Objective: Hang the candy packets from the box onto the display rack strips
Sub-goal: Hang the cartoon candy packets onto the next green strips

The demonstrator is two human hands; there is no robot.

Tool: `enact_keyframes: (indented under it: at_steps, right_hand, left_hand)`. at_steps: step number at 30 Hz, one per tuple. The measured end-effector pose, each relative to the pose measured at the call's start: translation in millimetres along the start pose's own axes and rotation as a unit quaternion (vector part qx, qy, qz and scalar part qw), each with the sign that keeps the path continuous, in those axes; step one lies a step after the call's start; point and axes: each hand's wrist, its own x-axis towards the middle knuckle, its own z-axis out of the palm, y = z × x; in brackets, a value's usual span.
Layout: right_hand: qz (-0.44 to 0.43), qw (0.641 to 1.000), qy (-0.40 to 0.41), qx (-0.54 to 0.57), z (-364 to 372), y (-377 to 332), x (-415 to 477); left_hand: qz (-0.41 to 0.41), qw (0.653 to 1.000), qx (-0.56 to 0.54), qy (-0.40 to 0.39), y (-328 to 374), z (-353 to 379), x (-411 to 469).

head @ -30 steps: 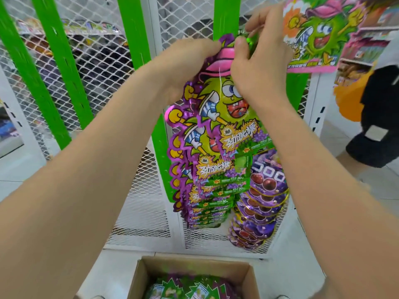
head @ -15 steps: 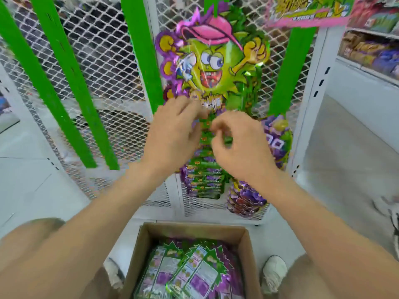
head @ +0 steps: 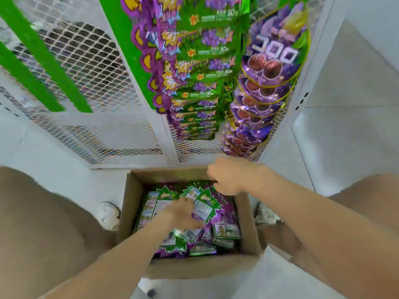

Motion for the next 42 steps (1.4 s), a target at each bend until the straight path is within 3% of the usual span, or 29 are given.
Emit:
enact_keyframes:
  at_steps: [6,12,18,21,23,26,30,32,34,39,42]
  right_hand:
    - [-0.002,1.000,-0.002,0.001,5,5,17]
    - [0.031,0.999,-0.030,0.016,3,14,17]
    - [0.063,0.990,-0.072,0.107,9,31,8]
    - [0.108,0.971,0.056,0.207,2,41,3]
    - [0.153,0.922,0.158,0.319,-5,50,0]
    - [0.106,0.848,0.230,0.465,-26,44,-17]
    - [0.030,0.827,0.365,0.426,-65,16,-40]
    - [0.039,0.831,0.400,0.385,-85,11,-47]
    - [0.043,0.835,0.417,0.357,-111,9,-59]
    - [0.052,0.783,0.555,0.276,-192,0,-95]
    - [0.044,0.745,0.621,0.240,-239,0,-107]
  left_hand:
    - [0.000,0.997,0.070,0.040,19,26,4]
    - [0.095,0.991,-0.094,-0.028,4,-12,3]
    - [0.140,0.956,-0.203,0.158,-5,-72,-19]
    - [0.135,0.937,-0.276,0.164,-15,-103,-41]
    - [0.126,0.901,-0.375,0.180,-21,-118,-58]
    - [0.129,0.840,-0.478,0.223,-23,-140,-87]
    - [0.154,0.795,-0.506,0.296,-13,-183,-139]
    - [0.178,0.737,-0.516,0.399,-9,-212,-168]
    - [0.213,0.691,-0.487,0.490,-1,-245,-199]
    - [0.249,0.684,-0.244,0.641,31,-328,-259]
    - [0.252,0.626,-0.181,0.715,54,-372,-276]
